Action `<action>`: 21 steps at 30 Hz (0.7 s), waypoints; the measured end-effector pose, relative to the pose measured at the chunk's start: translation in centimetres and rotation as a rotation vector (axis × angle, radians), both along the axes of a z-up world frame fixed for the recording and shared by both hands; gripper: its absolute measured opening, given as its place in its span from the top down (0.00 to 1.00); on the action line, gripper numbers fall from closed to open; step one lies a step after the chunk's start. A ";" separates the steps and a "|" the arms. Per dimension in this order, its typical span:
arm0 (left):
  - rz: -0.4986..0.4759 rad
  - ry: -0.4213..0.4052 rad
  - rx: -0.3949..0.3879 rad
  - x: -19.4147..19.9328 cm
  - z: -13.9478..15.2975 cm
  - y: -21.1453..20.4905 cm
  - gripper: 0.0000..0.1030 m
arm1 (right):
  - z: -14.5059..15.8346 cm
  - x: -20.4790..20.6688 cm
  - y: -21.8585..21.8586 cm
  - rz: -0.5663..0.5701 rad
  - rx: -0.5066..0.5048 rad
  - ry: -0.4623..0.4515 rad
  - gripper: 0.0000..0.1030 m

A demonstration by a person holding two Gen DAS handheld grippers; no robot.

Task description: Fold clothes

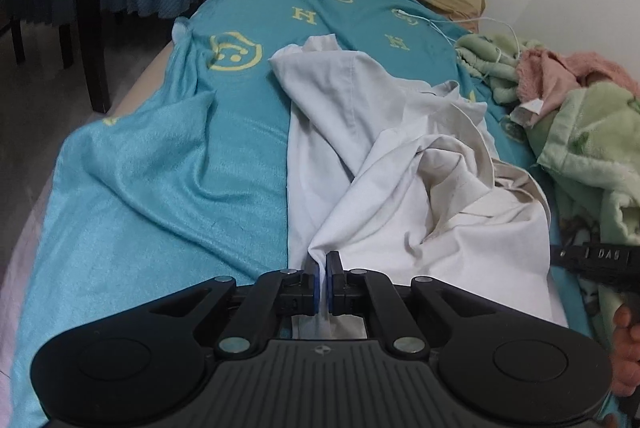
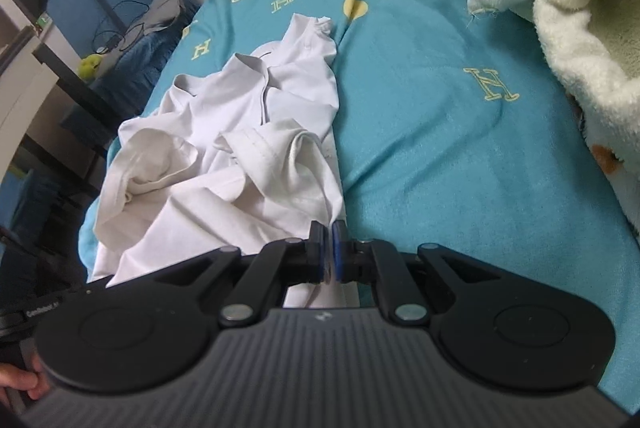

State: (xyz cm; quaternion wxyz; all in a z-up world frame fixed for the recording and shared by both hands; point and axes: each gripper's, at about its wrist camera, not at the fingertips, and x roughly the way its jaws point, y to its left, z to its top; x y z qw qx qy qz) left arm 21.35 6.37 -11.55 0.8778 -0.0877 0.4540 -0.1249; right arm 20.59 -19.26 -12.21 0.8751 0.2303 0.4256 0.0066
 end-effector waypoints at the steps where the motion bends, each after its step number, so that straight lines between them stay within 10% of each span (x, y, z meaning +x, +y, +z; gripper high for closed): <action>1: -0.006 -0.015 0.021 -0.3 0.5 -0.4 0.95 | 0.3 -0.1 0.2 0.001 -0.014 -0.007 0.91; 9: -0.030 -0.159 0.162 -4.7 4.7 -3.1 0.77 | 4.9 -3.6 0.9 -0.013 -0.100 -0.132 0.90; 21: -0.025 -0.261 0.149 -12.8 8.2 -4.8 0.60 | 10.3 -11.2 3.3 0.023 -0.195 -0.305 0.86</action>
